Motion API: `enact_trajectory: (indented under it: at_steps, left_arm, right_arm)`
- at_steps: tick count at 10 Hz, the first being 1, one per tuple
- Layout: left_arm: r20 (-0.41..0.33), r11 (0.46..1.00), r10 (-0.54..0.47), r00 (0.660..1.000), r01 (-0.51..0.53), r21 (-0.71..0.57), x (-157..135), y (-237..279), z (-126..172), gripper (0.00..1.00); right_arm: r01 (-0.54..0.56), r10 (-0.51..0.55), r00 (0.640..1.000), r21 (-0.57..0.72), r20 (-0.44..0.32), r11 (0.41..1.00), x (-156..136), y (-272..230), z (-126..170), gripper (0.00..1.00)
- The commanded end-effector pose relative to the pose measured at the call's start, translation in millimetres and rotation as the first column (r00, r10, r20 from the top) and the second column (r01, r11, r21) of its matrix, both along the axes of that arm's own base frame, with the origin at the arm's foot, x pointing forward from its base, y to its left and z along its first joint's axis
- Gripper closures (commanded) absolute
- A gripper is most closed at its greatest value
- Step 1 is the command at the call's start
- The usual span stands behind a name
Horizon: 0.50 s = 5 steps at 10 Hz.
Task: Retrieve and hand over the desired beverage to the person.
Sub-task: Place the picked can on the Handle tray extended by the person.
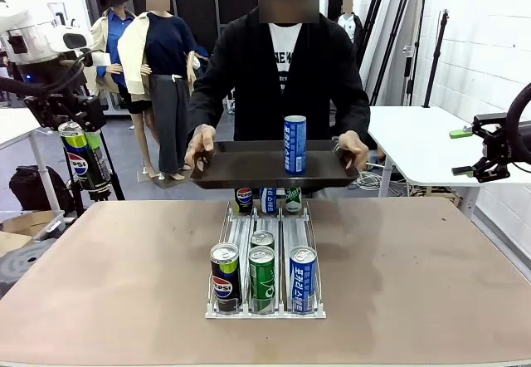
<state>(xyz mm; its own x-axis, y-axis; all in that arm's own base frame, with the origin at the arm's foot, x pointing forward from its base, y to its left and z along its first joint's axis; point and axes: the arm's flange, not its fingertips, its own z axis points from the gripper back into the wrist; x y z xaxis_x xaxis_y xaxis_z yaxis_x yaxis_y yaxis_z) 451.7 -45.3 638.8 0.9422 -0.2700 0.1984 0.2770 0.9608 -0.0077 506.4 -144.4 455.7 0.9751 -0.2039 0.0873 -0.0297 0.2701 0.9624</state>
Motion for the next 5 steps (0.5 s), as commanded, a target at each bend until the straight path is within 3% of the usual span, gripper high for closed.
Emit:
enact_trajectory:
  at_steps: [1,5]
  left_arm:
    - [0.015,1.000,0.002,1.000,-0.002,0.001,-0.4,1.1,6.5,1.00]
    - [0.015,1.000,0.002,1.000,-0.002,0.001,-0.4,1.1,6.5,1.00]
  right_arm:
    - [0.000,0.000,1.000,-0.011,0.006,1.000,0.6,1.5,-0.6,0.00]
    - [0.000,0.000,1.000,-0.011,0.006,1.000,0.6,1.5,-0.6,0.00]
